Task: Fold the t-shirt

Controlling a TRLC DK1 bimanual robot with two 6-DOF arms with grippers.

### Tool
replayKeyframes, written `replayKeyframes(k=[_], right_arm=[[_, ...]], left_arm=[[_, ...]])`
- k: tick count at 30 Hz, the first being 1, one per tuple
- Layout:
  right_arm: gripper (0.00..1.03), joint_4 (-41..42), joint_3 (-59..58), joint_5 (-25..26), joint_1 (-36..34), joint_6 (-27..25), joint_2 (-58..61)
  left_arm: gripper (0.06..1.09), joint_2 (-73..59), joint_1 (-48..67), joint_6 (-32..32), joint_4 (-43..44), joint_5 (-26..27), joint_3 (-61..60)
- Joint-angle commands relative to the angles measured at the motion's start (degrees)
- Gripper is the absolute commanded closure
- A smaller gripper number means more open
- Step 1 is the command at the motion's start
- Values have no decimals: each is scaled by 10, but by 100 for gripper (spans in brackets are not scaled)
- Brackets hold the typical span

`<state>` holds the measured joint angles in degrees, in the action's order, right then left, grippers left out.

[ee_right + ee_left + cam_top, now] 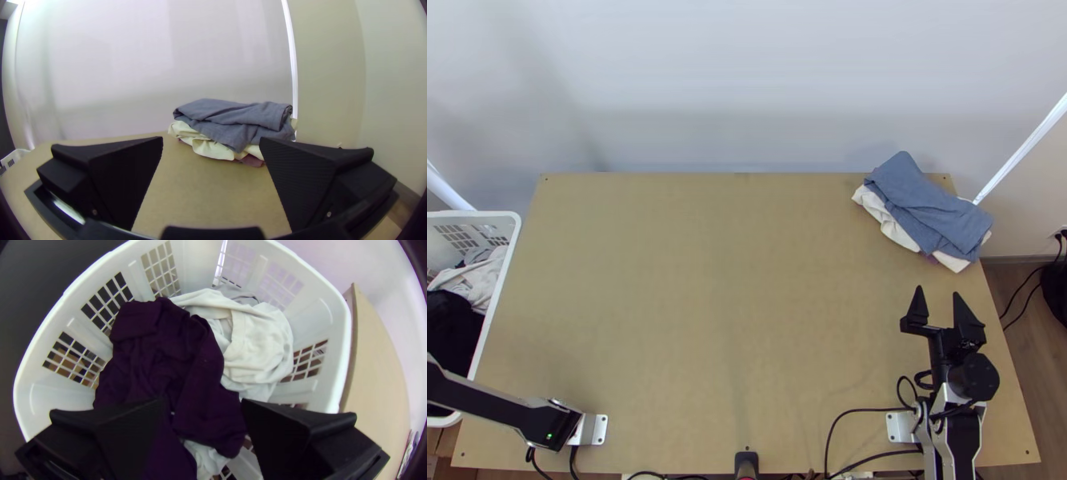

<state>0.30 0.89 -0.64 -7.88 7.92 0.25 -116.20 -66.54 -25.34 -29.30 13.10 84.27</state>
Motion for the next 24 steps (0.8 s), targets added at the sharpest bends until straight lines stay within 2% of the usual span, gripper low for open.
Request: replayKeyframes(k=[1,5,6,8,10,12,24], right_arm=[[5,-8,-4,5,3,7,-3],[5,-8,-4,5,3,7,-3],[4,-8,-4,5,3,7,-3],[4,-8,-4,5,3,7,-3],[5,-8,-4,5,3,8,-3],[4,-8,-4,5,3,8,-3],[5,-8,-4,5,3,8,-3]], left_arm=[[26,-76,10,-1,2,6,66],[26,-139,20,-11,-1,-2,126],[29,-151,22,-11,-1,-2,137],[46,-171,26,-19,-1,-2,157],[69,-190,31,-27,-8,-2,177],[83,-207,37,-28,-15,-2,192],[84,-283,34,-30,-37,-19,242]])
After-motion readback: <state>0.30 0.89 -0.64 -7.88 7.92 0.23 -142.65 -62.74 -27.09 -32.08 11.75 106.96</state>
